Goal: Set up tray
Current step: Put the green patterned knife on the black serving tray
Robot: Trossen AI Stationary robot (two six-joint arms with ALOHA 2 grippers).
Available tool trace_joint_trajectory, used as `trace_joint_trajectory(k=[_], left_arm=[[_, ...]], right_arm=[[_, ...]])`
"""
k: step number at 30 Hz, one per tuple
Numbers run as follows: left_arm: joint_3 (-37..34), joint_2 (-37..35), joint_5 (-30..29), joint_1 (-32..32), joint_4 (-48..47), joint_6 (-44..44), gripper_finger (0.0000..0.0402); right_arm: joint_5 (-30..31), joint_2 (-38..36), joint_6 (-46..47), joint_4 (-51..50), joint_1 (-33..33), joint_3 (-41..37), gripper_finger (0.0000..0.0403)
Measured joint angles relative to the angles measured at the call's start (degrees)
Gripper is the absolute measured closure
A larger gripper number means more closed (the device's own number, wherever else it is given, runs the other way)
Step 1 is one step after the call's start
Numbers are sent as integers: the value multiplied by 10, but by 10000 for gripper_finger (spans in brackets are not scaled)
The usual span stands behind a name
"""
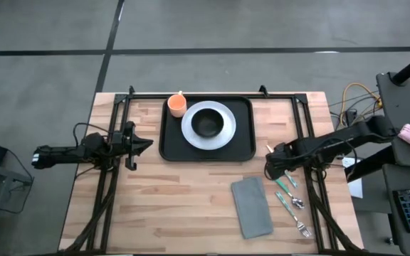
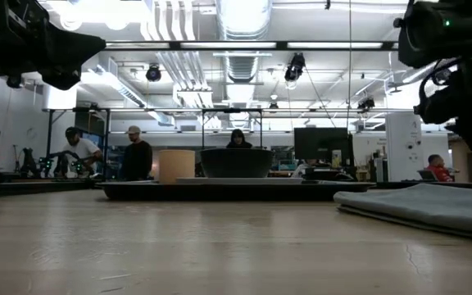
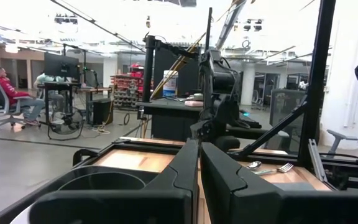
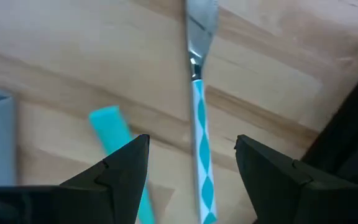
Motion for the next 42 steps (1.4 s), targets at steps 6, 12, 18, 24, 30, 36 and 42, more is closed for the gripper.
trace_joint_trajectory(k=[6,12,18,24,30,36,42], left_arm=[[0,0,0,0,0,0,401],[0,0,0,0,0,0,401],[0,0,0,0,0,0,401],[0,0,0,0,0,0,401],[0,0,0,0,0,0,401],[0,0,0,0,0,0,401],[0,0,0,0,0,0,401]], right_arm=[[14,43,-8,18,0,-13,174],[13,89,-48,40,0,-25,175],[9,102,-70,45,0,-25,190],[-2,91,-83,71,0,-43,238],[-13,85,-82,92,-1,-51,302],[-15,82,-82,100,-1,-52,370],[-15,81,-81,97,-1,-52,385]])
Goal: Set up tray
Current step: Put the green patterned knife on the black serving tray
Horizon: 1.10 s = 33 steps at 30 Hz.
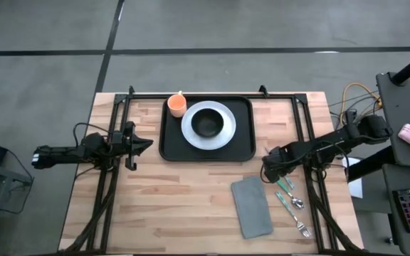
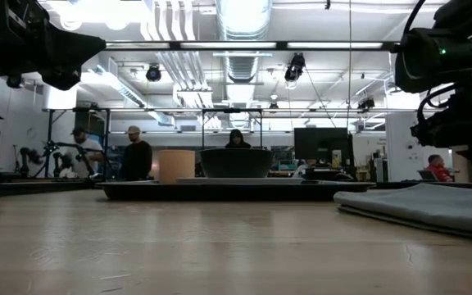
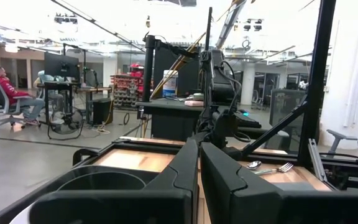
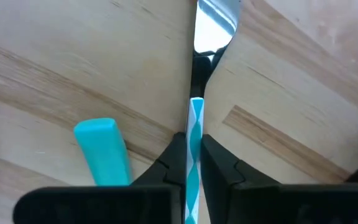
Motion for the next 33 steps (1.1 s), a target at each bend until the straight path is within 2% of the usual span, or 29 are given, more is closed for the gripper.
trace_joint_trajectory(k=[33], left_arm=[[0,0,0,0,0,0,401]], right_arm=[[9,-27,24,-3,0,-4,390]])
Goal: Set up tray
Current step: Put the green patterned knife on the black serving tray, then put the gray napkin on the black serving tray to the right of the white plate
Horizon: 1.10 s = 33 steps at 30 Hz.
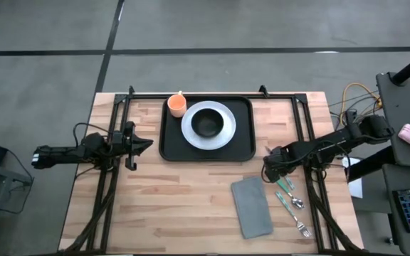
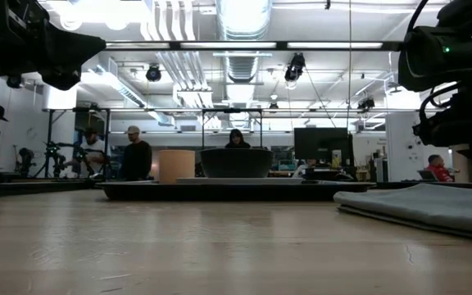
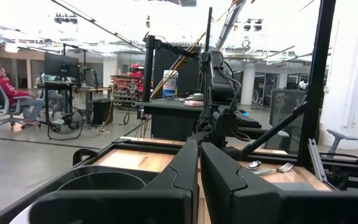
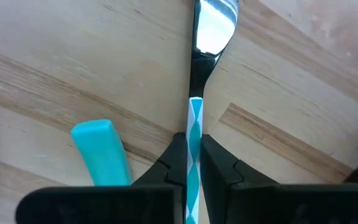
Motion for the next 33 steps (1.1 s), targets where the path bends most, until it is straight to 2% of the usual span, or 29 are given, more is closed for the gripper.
trace_joint_trajectory(k=[8,19,27,33], left_arm=[[0,0,0,0,0,0,401],[0,0,0,0,0,0,401],[0,0,0,0,0,0,401],[0,0,0,0,0,0,401]], right_arm=[[2,0,-8,0,0,0,384],[8,0,13,-16,0,8,284],[57,0,-14,-65,0,83,233],[65,1,-90,-5,36,163,226]])
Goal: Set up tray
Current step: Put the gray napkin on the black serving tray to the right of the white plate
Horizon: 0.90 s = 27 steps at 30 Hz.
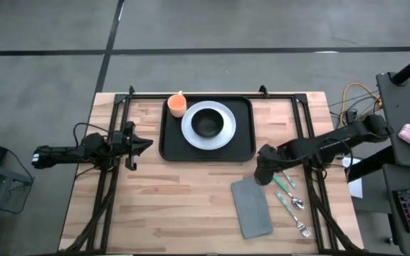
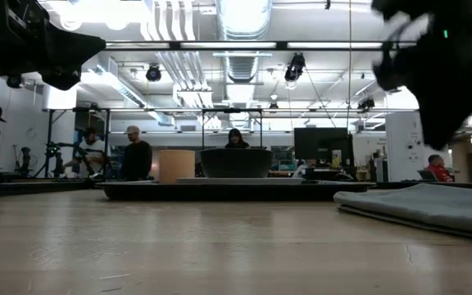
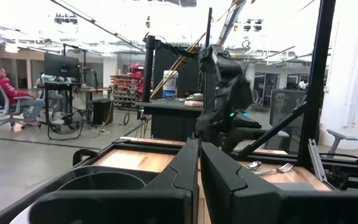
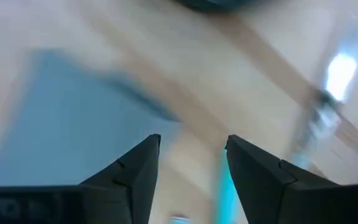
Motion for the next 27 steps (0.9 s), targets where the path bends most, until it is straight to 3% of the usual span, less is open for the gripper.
trace_joint_trajectory(k=[8,15,20,27], left_arm=[[0,0,0,0,0,0,401],[0,0,0,0,0,0,401],[0,0,0,0,0,0,401],[0,0,0,0,0,0,401]], right_arm=[[1,26,-118,108,154,119,225],[0,168,-135,106,287,241,221],[3,299,-182,82,328,352,192],[19,444,-166,-19,336,466,155]])
